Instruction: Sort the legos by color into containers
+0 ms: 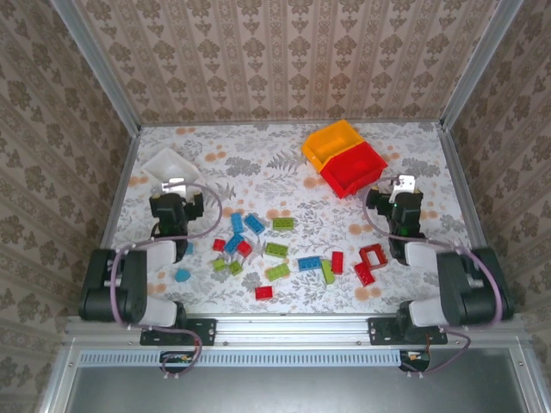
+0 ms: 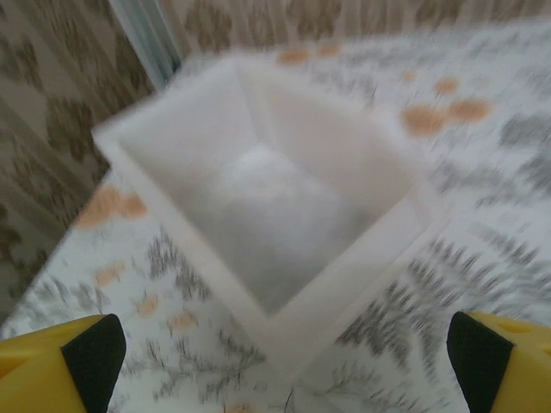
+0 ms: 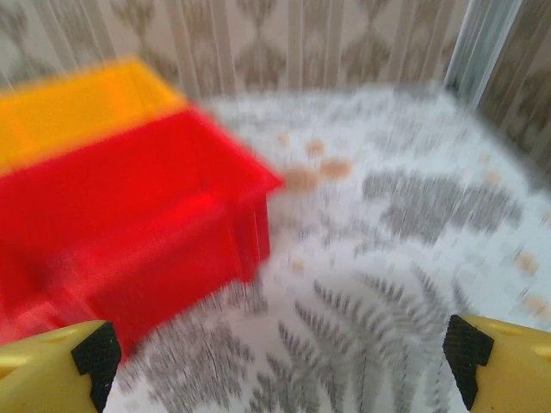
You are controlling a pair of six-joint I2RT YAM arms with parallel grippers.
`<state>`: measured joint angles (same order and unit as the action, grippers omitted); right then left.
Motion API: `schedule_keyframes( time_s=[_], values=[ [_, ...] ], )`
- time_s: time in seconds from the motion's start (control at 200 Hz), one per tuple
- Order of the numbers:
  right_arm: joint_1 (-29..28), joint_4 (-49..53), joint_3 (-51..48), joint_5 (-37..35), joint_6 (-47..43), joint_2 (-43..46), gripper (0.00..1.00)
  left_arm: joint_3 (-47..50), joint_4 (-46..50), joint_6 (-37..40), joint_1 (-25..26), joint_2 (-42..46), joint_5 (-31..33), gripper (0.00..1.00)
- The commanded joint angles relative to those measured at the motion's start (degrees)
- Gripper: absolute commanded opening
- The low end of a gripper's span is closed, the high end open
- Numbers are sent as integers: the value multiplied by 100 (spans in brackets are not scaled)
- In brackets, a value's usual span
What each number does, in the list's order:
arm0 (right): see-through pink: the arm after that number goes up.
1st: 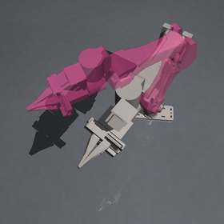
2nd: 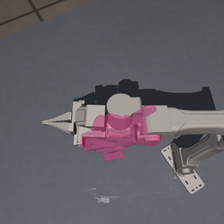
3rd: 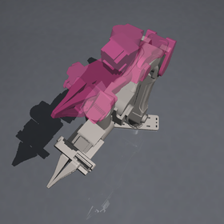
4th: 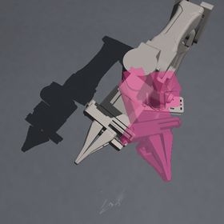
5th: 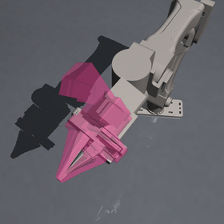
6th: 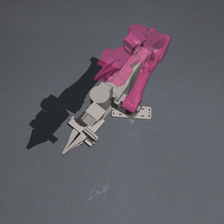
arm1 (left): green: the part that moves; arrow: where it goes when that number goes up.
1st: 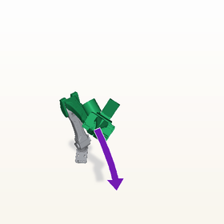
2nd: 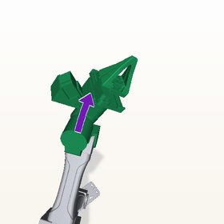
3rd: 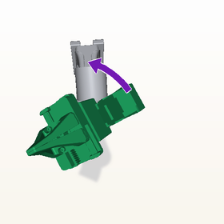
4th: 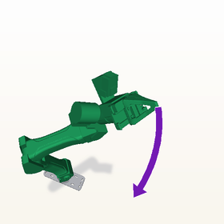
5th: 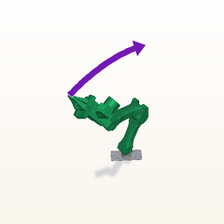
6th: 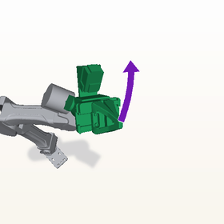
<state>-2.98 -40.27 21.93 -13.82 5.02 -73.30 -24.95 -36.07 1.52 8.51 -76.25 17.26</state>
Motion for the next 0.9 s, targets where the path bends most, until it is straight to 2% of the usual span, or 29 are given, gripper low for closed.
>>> schedule_keyframes(
  time_s=[0.0,0.05,0.075,0.1,0.13,0.155,0.19,0.24,0.285,0.33,0.37,0.435,0.555,0.62,0.895],
  values=[
    [-72,1671,987,-713,809,1368,100,-811,1094,35,560,998,1000,100],
    [-18,3419,2093,-718,1703,1624,100,-1345,1801,-286,847,1277,1476,100],
    [70,4198,2615,-242,1996,1638,100,-1653,2375,-727,878,1353,1578,100],
    [176,4794,3018,290,2134,1620,100,-2140,3301,-1487,843,1389,1610,100],
    [200,5286,3276,424,2604,1601,100,-2782,4823,-2567,734,1366,1383,100],
    [216,5548,3299,346,3242,1614,100,-3285,5913,-3230,564,1290,918,100],
    [414,5416,3110,716,3885,1700,100,-3722,6782,-3853,312,1150,504,100],
    [774,4732,2645,1618,4351,1773,100,-3800,6890,-4086,-34,965,-342,100],
    [818,4928,2567,1704,4639,1771,100,-3909,7178,-4397,-315,783,-827,100],
    [705,5583,2774,1518,4677,1685,99,-4116,7734,-4670,-443,571,-851,100],
    [600,6110,3012,1419,4588,1551,94,-4296,8101,-4783,-583,362,-938,100],
    [537,6691,3267,1512,4451,1304,92,-4501,8478,-4789,-818,22,-1123,92],
    [452,6973,3326,2009,4375,1011,88,-4702,8574,-4587,-1450,-652,-1890,75],
    [360,7016,3326,2149,4388,888,86,-4905,8553,-4488,-1787,-1081,-2245,71],
    [53,7470,3912,2556,4003,1,84,-6346,8482,-3972,-2166,-2714,-2538,70]
  ],
)
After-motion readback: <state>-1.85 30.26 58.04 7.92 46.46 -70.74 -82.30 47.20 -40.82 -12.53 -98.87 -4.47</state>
